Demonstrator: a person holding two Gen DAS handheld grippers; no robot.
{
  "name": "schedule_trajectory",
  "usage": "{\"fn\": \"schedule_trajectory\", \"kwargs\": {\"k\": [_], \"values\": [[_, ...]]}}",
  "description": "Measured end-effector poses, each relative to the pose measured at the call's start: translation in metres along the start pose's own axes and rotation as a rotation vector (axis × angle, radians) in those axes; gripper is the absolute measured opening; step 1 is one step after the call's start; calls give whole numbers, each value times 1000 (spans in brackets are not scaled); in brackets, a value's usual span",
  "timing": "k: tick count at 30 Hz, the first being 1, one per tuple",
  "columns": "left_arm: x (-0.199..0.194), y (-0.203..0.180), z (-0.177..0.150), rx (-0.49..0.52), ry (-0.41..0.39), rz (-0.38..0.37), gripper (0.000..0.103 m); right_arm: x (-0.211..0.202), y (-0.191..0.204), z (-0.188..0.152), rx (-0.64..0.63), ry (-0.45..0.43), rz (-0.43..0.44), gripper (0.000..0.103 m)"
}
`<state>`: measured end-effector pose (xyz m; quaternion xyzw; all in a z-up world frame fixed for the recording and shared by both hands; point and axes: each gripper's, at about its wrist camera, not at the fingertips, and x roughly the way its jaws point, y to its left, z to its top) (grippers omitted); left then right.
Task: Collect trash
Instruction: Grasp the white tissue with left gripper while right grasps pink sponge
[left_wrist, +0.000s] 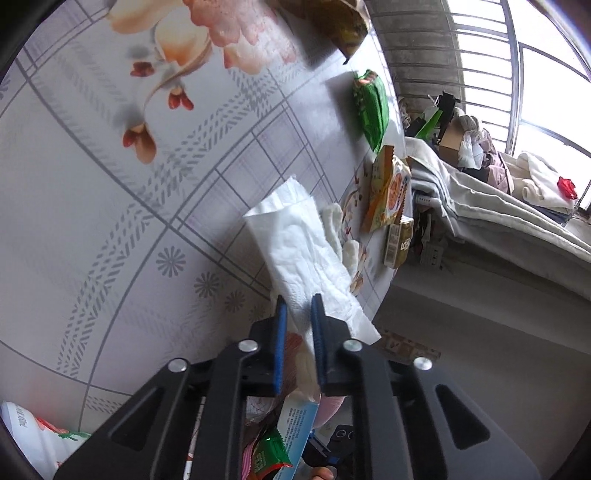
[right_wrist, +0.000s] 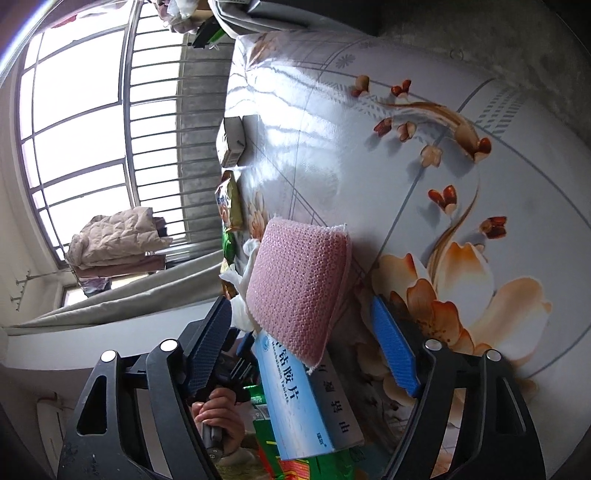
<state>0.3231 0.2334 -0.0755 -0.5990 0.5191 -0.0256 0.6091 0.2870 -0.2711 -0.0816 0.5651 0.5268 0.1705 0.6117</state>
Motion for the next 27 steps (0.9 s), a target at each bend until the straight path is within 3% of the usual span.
{"fn": "schedule_trajectory", "kwargs": {"k": [8,14,27], "values": [[-7,-2,-3,11,-26,-22,2,6,-1,1,23,16,2,57],[-13,-8,-7,37,-40,-46,1,5,-8,0,39,23,-1,35],[-27,-24,-20,82,-81,-115,0,-12,-6,-9,5,15,36,28]]}}
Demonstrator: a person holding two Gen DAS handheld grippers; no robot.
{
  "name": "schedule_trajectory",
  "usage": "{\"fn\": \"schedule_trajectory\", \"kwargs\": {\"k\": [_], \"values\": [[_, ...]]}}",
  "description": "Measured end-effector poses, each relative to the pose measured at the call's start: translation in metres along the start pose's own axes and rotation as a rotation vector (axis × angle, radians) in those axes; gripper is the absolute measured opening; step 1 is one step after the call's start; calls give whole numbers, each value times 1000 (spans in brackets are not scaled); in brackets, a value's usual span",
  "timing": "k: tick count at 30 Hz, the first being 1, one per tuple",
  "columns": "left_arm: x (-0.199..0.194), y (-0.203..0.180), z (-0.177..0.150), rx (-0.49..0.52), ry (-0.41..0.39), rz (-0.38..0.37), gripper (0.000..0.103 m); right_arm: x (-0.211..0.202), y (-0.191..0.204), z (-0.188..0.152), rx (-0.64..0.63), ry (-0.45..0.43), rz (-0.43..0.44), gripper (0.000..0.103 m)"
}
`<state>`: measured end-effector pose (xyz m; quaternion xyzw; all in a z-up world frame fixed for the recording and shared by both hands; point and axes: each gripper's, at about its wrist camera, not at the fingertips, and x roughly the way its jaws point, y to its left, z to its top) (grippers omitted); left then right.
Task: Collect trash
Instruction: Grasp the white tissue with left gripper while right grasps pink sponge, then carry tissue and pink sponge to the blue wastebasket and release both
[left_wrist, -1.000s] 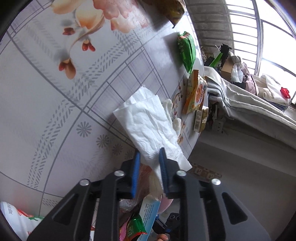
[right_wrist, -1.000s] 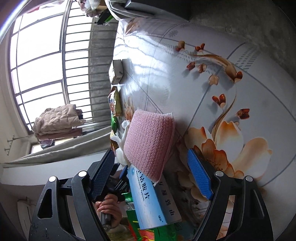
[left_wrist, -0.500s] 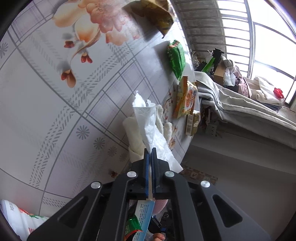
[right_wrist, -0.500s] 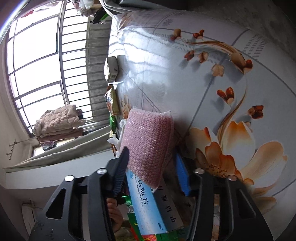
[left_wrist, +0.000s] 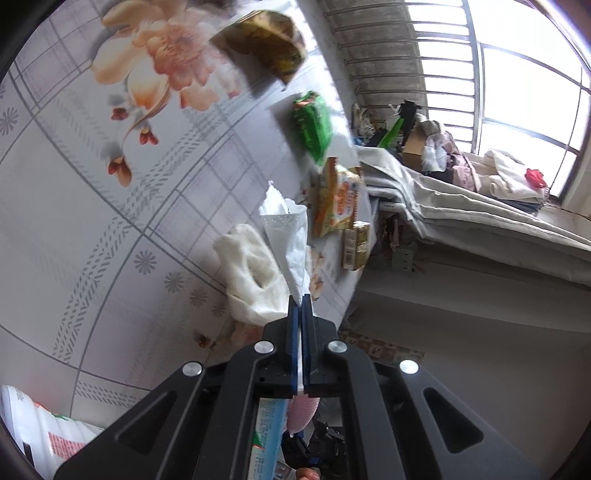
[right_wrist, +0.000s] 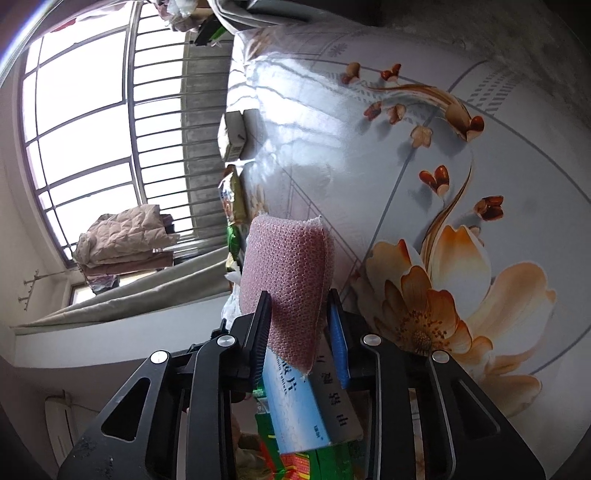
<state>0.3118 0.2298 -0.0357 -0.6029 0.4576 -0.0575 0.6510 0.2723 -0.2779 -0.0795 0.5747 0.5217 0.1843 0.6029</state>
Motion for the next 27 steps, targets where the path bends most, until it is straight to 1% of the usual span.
{"fn": "schedule_trajectory", "kwargs": {"k": [8,15,21,27], "values": [[-16,-27,-13,65,-19,-66,0,-10,12,-6,-21,-12,46,27],[-30,-51,-33,132,-9,-116,0,-21,25,-13,-53,-22,93,27],[-40,-77,-63,209,13,-154,0,-34,27,-22,-84,-18,131,27],[-45,-105,-105,296,50,-174,0,-60,21,-30,-111,-22,166,27]]}}
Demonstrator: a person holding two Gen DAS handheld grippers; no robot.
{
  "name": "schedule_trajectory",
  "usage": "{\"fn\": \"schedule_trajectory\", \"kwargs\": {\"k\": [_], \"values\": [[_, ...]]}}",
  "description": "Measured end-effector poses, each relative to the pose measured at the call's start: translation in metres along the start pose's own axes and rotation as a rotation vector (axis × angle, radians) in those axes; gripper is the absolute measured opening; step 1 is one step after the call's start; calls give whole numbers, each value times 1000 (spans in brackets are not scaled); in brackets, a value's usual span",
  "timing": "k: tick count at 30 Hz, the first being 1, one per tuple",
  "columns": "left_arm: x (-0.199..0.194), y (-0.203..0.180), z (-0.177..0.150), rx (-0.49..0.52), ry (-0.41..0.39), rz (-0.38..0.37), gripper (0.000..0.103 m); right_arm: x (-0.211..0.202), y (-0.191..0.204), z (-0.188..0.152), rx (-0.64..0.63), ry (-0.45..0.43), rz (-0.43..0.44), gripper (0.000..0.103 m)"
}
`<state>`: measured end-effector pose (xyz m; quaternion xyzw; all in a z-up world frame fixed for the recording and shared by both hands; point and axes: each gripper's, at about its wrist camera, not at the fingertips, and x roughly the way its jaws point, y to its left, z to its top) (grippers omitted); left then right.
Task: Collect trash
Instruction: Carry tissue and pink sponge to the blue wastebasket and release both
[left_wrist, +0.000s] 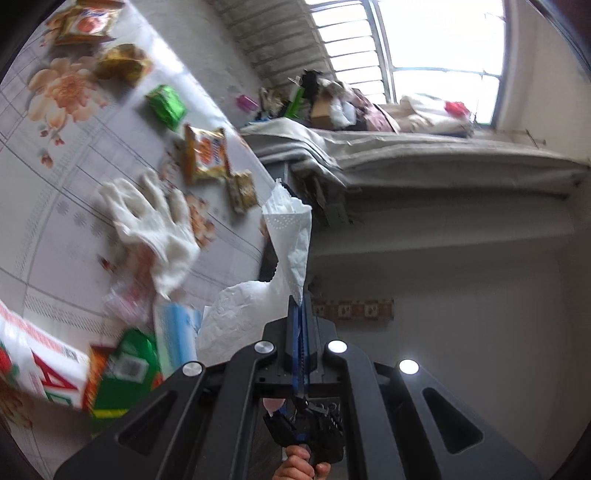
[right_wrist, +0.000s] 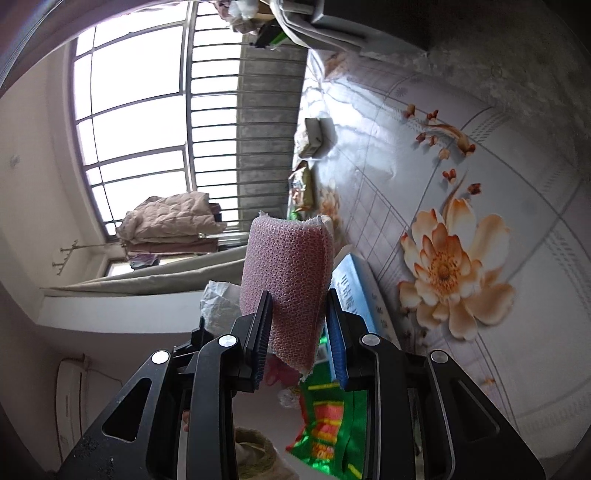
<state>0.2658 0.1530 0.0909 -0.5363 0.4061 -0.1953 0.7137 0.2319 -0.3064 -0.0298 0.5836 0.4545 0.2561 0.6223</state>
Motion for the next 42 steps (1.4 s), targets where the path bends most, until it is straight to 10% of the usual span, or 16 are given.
{"fn": "schedule_trajectory", "kwargs": {"k": [12,24,42], "values": [[56,-50,-89,127,176,20,0,-96,-30,-16,-3,-107,98,27],[199,-89,-202,270,400,169,1,-256,-124,-31,119,-438,65,27],[447,-22,-389,407,801,415,1,-359,-275,-47,473,-815,-103,28]]}}
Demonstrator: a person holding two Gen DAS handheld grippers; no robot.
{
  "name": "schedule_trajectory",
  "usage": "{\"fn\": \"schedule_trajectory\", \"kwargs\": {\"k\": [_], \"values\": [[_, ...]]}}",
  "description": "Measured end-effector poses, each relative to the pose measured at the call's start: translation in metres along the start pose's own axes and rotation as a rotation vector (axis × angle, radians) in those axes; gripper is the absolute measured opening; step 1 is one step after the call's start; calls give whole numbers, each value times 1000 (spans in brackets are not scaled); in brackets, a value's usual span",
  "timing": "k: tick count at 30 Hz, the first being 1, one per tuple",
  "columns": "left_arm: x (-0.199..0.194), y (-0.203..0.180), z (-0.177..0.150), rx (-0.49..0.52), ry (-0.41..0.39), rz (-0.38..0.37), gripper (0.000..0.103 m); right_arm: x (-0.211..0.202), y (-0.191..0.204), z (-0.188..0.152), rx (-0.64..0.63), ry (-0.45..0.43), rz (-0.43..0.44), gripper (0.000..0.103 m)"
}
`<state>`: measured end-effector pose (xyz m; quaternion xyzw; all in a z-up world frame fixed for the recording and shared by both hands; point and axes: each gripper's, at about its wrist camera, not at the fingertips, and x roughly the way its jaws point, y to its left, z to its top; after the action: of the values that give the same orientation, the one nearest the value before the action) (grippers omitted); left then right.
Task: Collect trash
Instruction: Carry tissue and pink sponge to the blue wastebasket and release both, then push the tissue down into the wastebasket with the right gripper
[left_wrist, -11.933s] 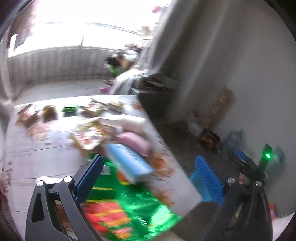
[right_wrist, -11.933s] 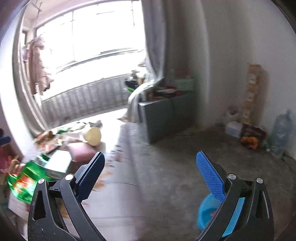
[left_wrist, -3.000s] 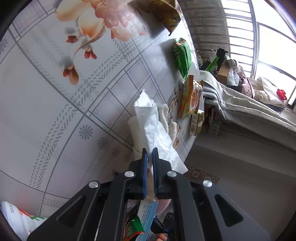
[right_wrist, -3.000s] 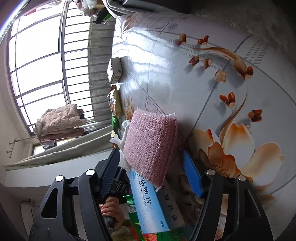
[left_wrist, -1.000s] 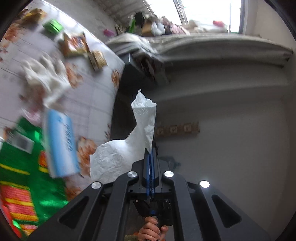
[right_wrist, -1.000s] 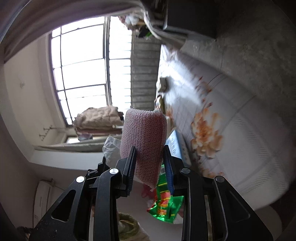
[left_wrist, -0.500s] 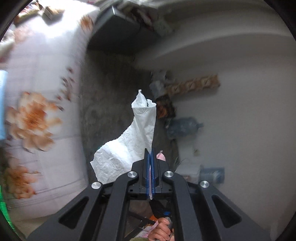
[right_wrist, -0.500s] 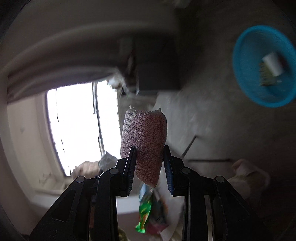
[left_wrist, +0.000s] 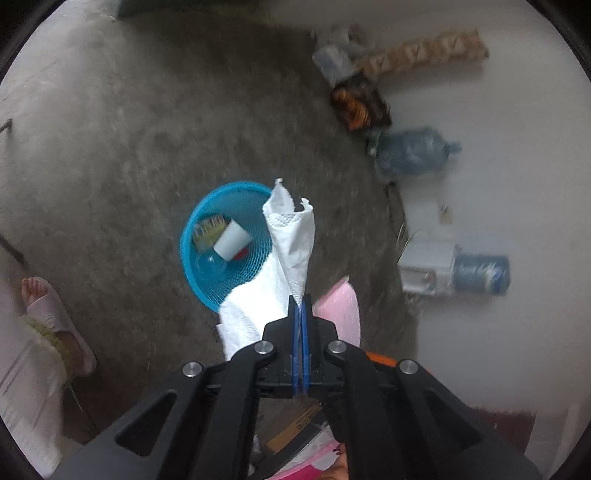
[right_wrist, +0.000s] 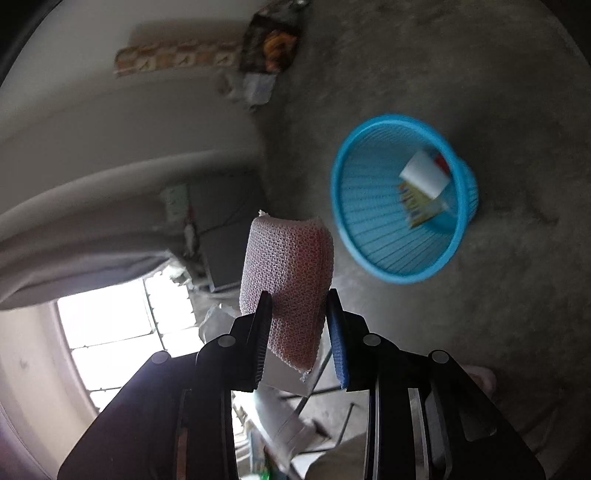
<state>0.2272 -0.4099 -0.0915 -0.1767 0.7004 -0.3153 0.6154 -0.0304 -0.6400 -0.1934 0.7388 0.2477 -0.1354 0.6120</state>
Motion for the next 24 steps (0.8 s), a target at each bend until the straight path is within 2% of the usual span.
{"fn": "schedule_trajectory", "kwargs": {"k": [4,6,7,8,9,11,14,20,24], "values": [[47,1,10,17,25,70,1,26,-10,20,23,-22,-58,30],[68,2,15,33,30,98,5,41,-15,34,14,-13,-88,31],[78,4,19,43,40,116,22,46,-18,40,19,-11,-102,34],[86,5,21,47,53,132,46,51,-21,46,32,-5,-120,37],[91,7,22,43,52,141,48,58,-26,51,48,7,-133,45],[93,10,19,35,38,142,49,70,-39,61,85,25,-176,47],[97,13,20,13,61,125,50,74,-57,64,119,27,-206,47],[79,11,17,19,29,127,50,61,-73,55,141,41,-199,47],[65,4,13,25,19,119,50,49,-69,47,86,52,-194,47]]}}
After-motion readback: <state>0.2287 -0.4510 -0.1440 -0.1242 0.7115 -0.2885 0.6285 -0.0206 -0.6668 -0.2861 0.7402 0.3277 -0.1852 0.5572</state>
